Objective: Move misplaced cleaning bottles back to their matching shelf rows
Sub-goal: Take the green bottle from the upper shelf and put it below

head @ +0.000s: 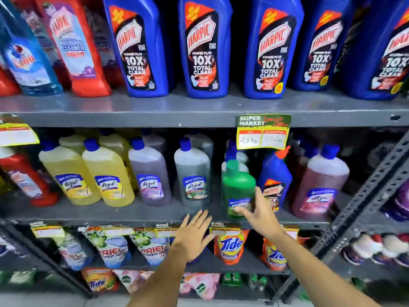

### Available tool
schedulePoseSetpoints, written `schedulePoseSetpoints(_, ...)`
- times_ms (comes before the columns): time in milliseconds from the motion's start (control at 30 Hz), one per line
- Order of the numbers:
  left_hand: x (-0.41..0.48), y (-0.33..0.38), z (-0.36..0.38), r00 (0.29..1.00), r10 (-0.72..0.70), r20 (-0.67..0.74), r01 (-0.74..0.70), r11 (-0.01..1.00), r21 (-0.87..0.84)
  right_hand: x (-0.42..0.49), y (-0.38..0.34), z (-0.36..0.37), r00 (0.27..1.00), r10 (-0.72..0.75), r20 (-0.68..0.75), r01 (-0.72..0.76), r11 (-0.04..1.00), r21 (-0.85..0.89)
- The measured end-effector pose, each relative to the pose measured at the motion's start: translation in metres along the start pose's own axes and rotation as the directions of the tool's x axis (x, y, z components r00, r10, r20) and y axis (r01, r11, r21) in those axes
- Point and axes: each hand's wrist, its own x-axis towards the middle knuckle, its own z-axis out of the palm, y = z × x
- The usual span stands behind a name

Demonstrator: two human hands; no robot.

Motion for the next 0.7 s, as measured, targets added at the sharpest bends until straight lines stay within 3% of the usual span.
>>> schedulePoseSetpoints(100, -0.002, -0.003, 0.008, 0.999, 0.018, -0.046, -0.021, 0.997, -0.068, 0.004, 0.013, 0.013, 0.999, 0.048, 0.02, -0.048, 0.999, -0.014)
schedulePoseSetpoints(267, -0.005, -0.006, 0.013, 0.999, -0.002, 0.036, 0.005, 0.995, -0.097, 0.008, 0.023, 0.023, 0.996, 0.084, -0.023, -0.084, 0.996, -0.014)
schedulePoseSetpoints(467, -0.005, 0.001, 0.013, 1.0, -0.03, 0.001, 0.03, 0.998, -0.051, 0.008, 0.037, 0.023, 0.997, 0.071, 0.029, -0.067, 0.988, -0.138)
schedulePoseSetpoints(700, -0.007, 0.009, 0.004, 0.992, -0.106, 0.071, 0.108, 0.994, -0.02, 0.001, 0.044, 0.023, 0.989, 0.147, 0.009, -0.145, 0.983, -0.114)
